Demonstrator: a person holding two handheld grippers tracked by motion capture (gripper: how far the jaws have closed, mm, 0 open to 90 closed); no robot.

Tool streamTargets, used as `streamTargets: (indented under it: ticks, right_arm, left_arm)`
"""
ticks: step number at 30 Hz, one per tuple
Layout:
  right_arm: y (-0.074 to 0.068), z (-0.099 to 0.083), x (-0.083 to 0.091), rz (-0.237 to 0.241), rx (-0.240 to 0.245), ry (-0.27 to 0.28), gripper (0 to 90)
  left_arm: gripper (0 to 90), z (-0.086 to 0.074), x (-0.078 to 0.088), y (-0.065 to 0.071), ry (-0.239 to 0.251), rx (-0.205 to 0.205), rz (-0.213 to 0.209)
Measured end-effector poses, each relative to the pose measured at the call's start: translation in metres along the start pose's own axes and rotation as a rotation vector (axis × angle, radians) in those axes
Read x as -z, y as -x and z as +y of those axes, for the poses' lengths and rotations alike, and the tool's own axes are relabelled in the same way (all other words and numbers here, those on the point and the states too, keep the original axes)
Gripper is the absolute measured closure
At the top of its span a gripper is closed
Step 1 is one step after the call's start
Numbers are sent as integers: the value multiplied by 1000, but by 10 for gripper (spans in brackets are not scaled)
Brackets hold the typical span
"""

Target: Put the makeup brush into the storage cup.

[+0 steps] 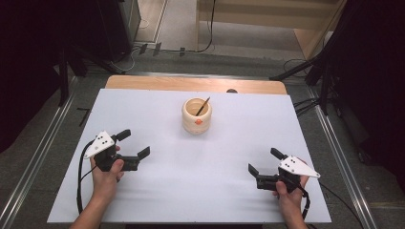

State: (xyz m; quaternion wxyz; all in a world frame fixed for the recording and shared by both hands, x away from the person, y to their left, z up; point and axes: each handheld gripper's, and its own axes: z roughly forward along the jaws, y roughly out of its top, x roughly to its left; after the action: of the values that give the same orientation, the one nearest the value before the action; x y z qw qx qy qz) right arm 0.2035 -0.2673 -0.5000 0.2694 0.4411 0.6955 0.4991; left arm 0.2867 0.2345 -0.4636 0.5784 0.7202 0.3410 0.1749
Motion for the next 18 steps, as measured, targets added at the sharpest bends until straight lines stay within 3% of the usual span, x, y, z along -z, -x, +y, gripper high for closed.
streamTargets:
  ticks: [12, 18]
  right_arm:
    - [0, 0, 0, -2, 2, -2, 0]
    - [0, 0, 0, -6, 5, -1, 0]
  left_arm:
    - [0, -10, 26, -4, 12, -14, 47]
    - [0, -16, 36, -6, 12, 3, 53]
